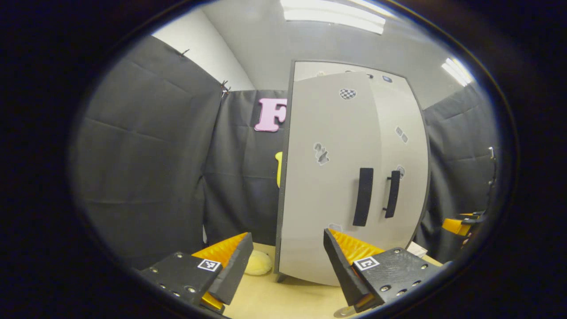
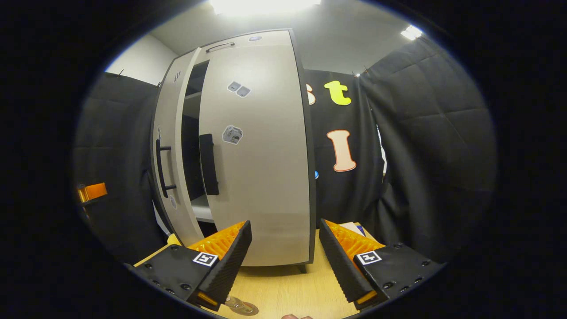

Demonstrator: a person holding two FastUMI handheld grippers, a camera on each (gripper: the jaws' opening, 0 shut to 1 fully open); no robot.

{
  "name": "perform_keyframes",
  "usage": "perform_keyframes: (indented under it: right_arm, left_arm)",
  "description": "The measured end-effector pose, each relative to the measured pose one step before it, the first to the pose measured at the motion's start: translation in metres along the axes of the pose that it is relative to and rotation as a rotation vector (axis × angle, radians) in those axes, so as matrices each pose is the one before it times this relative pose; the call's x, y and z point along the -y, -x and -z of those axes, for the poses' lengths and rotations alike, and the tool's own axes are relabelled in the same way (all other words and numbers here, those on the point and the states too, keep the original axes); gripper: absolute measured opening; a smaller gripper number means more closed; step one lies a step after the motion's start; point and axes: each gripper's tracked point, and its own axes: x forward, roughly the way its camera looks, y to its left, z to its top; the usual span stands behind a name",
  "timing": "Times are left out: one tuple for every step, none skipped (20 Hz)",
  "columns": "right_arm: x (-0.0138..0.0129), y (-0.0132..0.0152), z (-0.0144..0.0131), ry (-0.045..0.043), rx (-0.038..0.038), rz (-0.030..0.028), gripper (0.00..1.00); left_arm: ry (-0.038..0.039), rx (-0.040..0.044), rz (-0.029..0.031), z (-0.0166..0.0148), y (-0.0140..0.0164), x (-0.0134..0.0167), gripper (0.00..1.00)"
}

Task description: Grasp the bottle in the cabinet with the left hand and place it on the coaster, then close the right door with the right hand and the left door with the left hand.

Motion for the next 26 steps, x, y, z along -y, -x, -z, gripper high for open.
perform_keyframes:
  right_arm:
    - [0.00003,0.00175,-0.0009,0.00435,0.0041,0.00846,0.98]
    - [0.00121,0.00169,-0.00101,0.00652,0.00114,0.00891,0.98]
    - [0.00205,0.00171,0.00054,0.00713,-0.0023,0.01107,0.98]
    - [0.00168,0.0019,0.00028,0.00572,-0.00257,0.00999,0.98]
    - [0.00075,0.00151,-0.00081,0.00348,-0.00177,0.00738,0.98]
    - [-0.00005,0.00038,-0.0023,0.00444,0.00099,0.00554,0.98]
    - [0.00031,0.00105,-0.00192,0.00676,0.00246,0.00736,0.98]
    - [0.00072,0.00037,-0.00405,0.0072,0.00654,0.00846,0.98]
    - [-0.00009,0.00007,-0.00385,0.0043,0.00727,0.00777,0.98]
    - [-0.00046,-0.00082,-0.00481,-0.00033,0.00934,0.00566,0.98]
    - [-0.00038,-0.00044,-0.00348,-0.00253,0.0092,0.00631,0.98]
    - [-0.00011,-0.00009,-0.00395,-0.00349,0.00934,0.00727,0.97]
    - [-0.00064,-0.00005,-0.0015,-0.00327,0.00553,0.00694,0.97]
    - [0.0005,0.0001,-0.00105,-0.00391,0.00118,0.00976,0.97]
    - [0.00149,0.00096,0.00046,-0.00123,-0.00113,0.01055,0.97]
    - [0.00185,-0.00104,-0.00063,0.00052,-0.0015,0.01369,0.97]
    - [0.00231,-0.0008,-0.00008,-0.00238,-0.00222,0.0141,0.97]
    - [0.00171,-0.00045,-0.00069,-0.00688,-0.00192,0.01079,0.97]
    - [0.00129,-0.00015,-0.00103,-0.00795,-0.00101,0.0114,0.98]
    - [0.00253,0.00002,-0.00206,-0.00523,0.0027,0.01252,0.98]
    - [0.00274,0.00046,-0.00187,-0.00233,0.00473,0.01313,0.98]
    - [0.00283,0.00073,-0.00318,0.00066,0.01118,0.01341,0.98]
    - [0.00216,-0.00013,-0.00175,0.00239,0.00763,0.01089,0.98]
    - [0.00143,0.00066,0.00039,0.00112,0.00054,0.0068,0.98]
    - [0.00032,0.00053,0.00133,-0.00086,-0.00306,0.00258,0.97]
    - [-0.00027,0.00027,0.00102,-0.00108,-0.0038,0.00097,0.97]
  left_arm:
    - [0.02185,0.00244,0.0133,0.00215,0.00023,0.00171,0.99]
    - [0.01219,0.00276,0.01049,0.00221,0.00114,-0.00049,0.99]
    - [-0.00138,-0.00192,0.00505,0.00206,-0.00041,-0.00176,0.99]
    - [-0.01164,-0.00248,0.00065,0.00272,0.00014,-0.00374,0.99]
    - [-0.01681,0.00136,-0.00459,0.00086,-0.00143,-0.00443,0.99]
    - [-0.01545,0.00513,-0.0046,-0.00073,-0.00076,-0.00447,0.99]
    - [-0.01125,0.00501,-0.0025,-0.00157,-0.00046,-0.00403,0.99]
    - [-0.00933,0.00561,0.00083,-0.00122,0.00066,-0.00377,0.99]
    - [-0.00818,0.00473,-0.00128,-0.00174,-0.00091,-0.00404,0.99]
    - [-0.0114,0.00493,-0.00058,-0.00157,-0.00106,-0.00466,0.99]
    - [-0.01183,0.00554,0.00131,-0.00315,-0.00279,-0.00352,0.99]
    - [-0.00659,0.00345,0.00062,-0.00165,-0.00167,-0.00409,0.99]
    - [0.0023,0.00282,0.00053,-0.00214,-0.00267,-0.00334,0.99]
    - [0.00974,0.00062,0.00368,-0.00002,-0.00139,-0.00203,0.93]
    - [0.00873,0.00569,0.00824,-0.00213,-0.00146,-0.00086,0.93]
    - [-0.00025,0.01079,0.00814,-0.00247,0.00066,-0.00233,0.93]
    - [-0.00975,0.00835,0.00325,-0.00193,-0.00117,-0.00157,0.93]
    - [-0.01371,0.00265,-0.00075,0.00106,-0.00197,-0.00259,0.93]
    - [-0.01015,-0.00049,-0.00081,0.00134,-0.00027,-0.00251,0.93]
    - [-0.0009,-0.00299,0.0054,0.00173,-0.00075,0.00052,0.93]
    - [0.01031,-0.00362,0.01074,0.00224,-0.00132,0.00216,0.99]
    - [0.02051,-0.00415,0.01346,0.0038,-0.00009,0.00203,0.93]
    - [0.0205,-0.00982,0.01631,0.00506,-0.00151,0.00371,0.93]
    - [0.01178,-0.01293,0.01464,0.00577,0.0019,0.00252,0.93]
    - [-0.00024,-0.01138,0.00329,0.0042,0.00148,0.00081,0.93]
    - [-0.0093,-0.00471,-0.00069,0.00245,0.00182,-0.00016,0.99]
